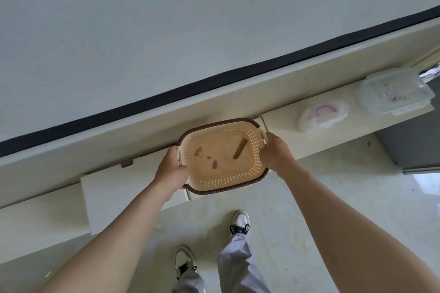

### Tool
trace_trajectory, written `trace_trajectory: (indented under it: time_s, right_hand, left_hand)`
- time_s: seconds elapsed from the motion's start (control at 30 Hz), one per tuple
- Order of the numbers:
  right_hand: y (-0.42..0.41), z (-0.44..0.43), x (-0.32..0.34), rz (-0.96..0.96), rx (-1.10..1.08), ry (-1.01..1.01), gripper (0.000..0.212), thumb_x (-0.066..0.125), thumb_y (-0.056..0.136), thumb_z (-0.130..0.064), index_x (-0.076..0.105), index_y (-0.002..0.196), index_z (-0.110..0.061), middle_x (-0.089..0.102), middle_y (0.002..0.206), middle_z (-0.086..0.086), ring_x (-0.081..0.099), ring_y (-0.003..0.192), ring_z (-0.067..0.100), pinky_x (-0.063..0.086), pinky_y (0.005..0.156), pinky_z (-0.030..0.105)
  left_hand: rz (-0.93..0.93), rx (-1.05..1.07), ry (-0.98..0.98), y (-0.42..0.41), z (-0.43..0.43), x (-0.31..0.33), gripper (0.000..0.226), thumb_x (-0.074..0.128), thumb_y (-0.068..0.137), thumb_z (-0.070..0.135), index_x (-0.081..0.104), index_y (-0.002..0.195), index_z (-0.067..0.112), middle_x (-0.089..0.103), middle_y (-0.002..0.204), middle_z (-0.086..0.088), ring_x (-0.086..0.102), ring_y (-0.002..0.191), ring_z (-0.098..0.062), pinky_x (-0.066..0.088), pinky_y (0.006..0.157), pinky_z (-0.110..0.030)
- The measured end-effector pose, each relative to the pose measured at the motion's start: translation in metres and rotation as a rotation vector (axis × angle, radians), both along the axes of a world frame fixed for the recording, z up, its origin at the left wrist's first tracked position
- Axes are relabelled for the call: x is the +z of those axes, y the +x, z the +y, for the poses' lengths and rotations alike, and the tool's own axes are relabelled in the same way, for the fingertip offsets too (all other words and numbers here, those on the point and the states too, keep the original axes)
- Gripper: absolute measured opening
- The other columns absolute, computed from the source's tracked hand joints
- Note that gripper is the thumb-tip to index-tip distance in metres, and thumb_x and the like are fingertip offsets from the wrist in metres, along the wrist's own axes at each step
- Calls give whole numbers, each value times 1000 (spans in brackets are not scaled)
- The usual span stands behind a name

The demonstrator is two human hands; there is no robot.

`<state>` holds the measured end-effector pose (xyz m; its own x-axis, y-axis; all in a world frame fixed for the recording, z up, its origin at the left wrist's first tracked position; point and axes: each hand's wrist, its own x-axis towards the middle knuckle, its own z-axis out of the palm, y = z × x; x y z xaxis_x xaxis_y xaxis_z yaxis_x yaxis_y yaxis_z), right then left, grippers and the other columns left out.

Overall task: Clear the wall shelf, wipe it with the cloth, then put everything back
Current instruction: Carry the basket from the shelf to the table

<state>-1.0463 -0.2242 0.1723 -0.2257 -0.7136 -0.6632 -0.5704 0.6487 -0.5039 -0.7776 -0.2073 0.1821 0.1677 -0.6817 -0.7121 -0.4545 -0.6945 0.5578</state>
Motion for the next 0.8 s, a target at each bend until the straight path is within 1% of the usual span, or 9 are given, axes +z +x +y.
trace_trajectory:
  time_s: [0.1, 0.2, 0.23, 0.3, 0.37, 0.53, 0.63, 0.67, 0.8]
  right_hand:
    - [20, 13, 25, 19, 11, -36, 36, 44, 84, -4, 57, 114, -20, 63, 95, 2, 60, 83, 19, 48, 60, 30]
    - [48, 30, 50, 59, 49, -70, 29, 44, 84, -5, 55, 107, -20, 62, 91, 2, 62, 85, 23, 55, 66, 36]
    - [60, 38, 58, 66, 56, -77, 26, 44, 86, -4, 53, 104, -20, 61, 89, 2, 61, 83, 22, 53, 62, 34]
    - [85, 55, 73, 66, 67, -84, 23, 43, 89, -1, 52, 101, -19, 58, 86, 0, 56, 74, 16, 41, 52, 25]
    - [112, 72, 86, 68, 87, -101, 22, 44, 90, -2, 52, 103, -18, 57, 86, 0, 52, 70, 11, 36, 50, 22]
    - [185, 113, 120, 78, 144, -142, 19, 44, 91, -4, 51, 103, -18, 55, 86, -1, 51, 72, 10, 38, 51, 22]
    - [221, 134, 136, 78, 162, -171, 17, 45, 91, -6, 49, 101, -18, 55, 88, -1, 50, 71, 9, 37, 50, 21]
    - [231, 140, 140, 72, 162, -176, 17, 45, 91, -5, 50, 101, -18, 56, 88, 0, 51, 72, 10, 37, 50, 21]
    - [260, 162, 152, 35, 159, -196, 26, 46, 87, -4, 56, 108, -15, 60, 92, 3, 58, 78, 16, 46, 54, 25]
  left_hand:
    - [16, -3, -39, 22, 12, 20, 50, 43, 74, 1, 54, 107, 37, 64, 107, 4, 62, 101, -25, 61, 76, -52]
    - [42, 13, -75, 48, 31, 41, 49, 44, 78, -1, 53, 114, 32, 63, 107, 2, 62, 101, -25, 62, 74, -49]
    - [41, 14, -82, 59, 38, 46, 49, 44, 80, -2, 53, 114, 31, 62, 106, 2, 61, 101, -25, 62, 75, -50]
    - [27, 15, -93, 85, 56, 58, 47, 42, 80, -3, 53, 111, 31, 61, 105, -1, 61, 99, -27, 62, 74, -53]
    - [8, 16, -107, 112, 75, 71, 45, 41, 78, -3, 53, 105, 31, 62, 104, -4, 62, 97, -29, 61, 71, -56]
    - [-31, 34, -175, 182, 120, 108, 39, 39, 76, -4, 53, 98, 25, 62, 99, -8, 61, 92, -32, 62, 62, -53]
    - [-73, 23, -217, 220, 140, 122, 37, 37, 73, -3, 51, 96, 22, 62, 97, -12, 63, 91, -36, 60, 67, -59]
    - [-84, 20, -228, 230, 146, 125, 36, 37, 73, -3, 51, 96, 22, 63, 96, -12, 64, 90, -36, 60, 66, -59]
    - [-124, 6, -266, 258, 172, 146, 35, 36, 74, -4, 51, 95, 20, 62, 94, -13, 64, 83, -36, 61, 57, -55]
